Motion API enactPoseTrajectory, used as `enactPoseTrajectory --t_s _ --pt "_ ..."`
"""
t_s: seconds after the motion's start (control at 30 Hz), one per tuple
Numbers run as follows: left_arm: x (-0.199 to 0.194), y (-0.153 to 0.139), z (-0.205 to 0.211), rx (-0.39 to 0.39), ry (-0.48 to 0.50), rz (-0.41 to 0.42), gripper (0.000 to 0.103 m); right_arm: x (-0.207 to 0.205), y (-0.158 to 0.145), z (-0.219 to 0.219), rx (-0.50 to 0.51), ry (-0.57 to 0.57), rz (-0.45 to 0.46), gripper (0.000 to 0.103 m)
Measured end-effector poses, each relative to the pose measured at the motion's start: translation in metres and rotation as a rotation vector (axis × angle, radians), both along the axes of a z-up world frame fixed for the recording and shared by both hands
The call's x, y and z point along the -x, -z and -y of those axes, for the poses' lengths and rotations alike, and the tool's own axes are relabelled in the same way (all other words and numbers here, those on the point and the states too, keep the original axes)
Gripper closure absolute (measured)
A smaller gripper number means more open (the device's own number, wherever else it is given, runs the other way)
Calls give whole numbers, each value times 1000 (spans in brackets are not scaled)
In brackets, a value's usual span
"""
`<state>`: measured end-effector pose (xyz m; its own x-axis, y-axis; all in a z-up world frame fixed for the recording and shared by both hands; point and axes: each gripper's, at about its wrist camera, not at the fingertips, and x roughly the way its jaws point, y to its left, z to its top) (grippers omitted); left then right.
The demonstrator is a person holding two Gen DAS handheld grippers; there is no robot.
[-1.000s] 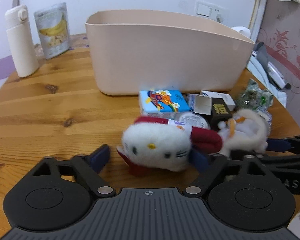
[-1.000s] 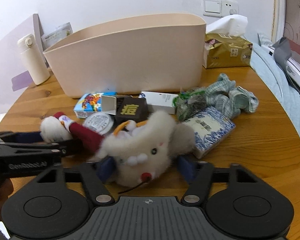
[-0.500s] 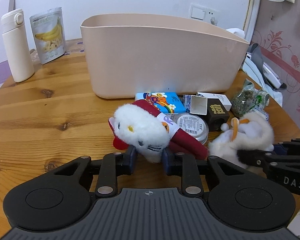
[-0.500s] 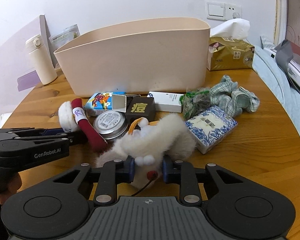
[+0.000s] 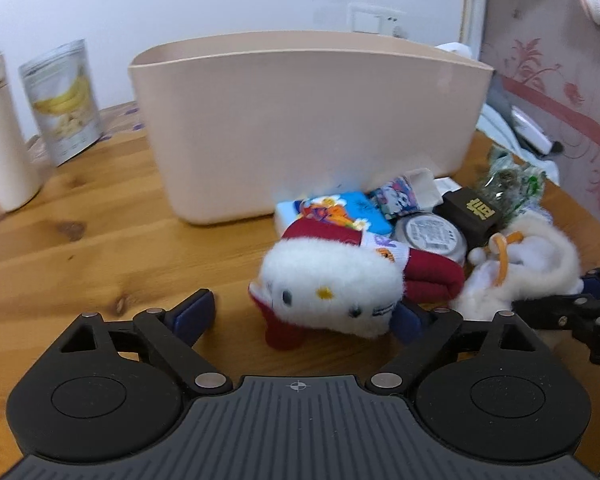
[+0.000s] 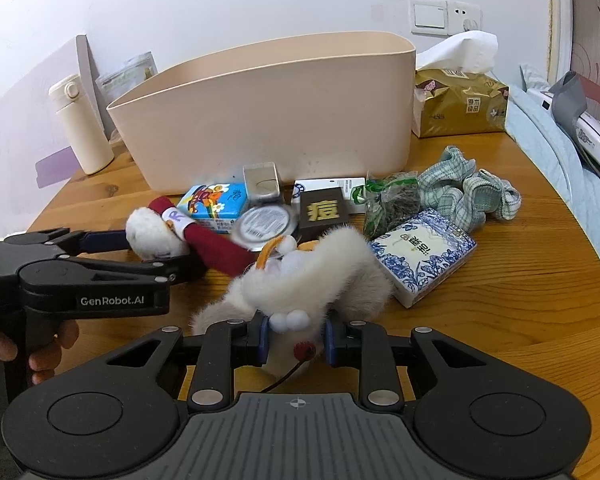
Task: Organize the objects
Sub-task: 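Grasp the mouse plush with the right tool while the left tool grasps the Hello Kitty plush, then carry both plushes into the beige bin and open both tools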
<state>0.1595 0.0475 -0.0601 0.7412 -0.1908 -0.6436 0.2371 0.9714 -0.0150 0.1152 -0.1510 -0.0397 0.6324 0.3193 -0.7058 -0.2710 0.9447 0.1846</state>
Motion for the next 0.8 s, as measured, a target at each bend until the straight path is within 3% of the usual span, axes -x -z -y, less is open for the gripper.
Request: enactPoseTrajectory --t_s 0.17,0.2,0.23,0.27,0.37,0.57,0.8 --pt "-7 1 0 53 31 9 15 -1 0 -1 1 0 0 78" --pt "-7 1 1 60 41 12 22 -1 0 -1 2 0 0 78" --pt "-6 0 2 66 53 20 37 -1 0 -1 3 0 1 78" --pt "-4 -1 3 69 66 28 40 -2 0 -1 3 0 1 78" --pt "-2 0 8 40 57 42 41 -1 1 -2 2 0 4 79" --pt "1 -4 -1 64 9 28 44 2 -6 0 -4 -5 24 79" --pt "19 -35 -19 85 -43 77 44 11 -32 8 -22 7 94 79"
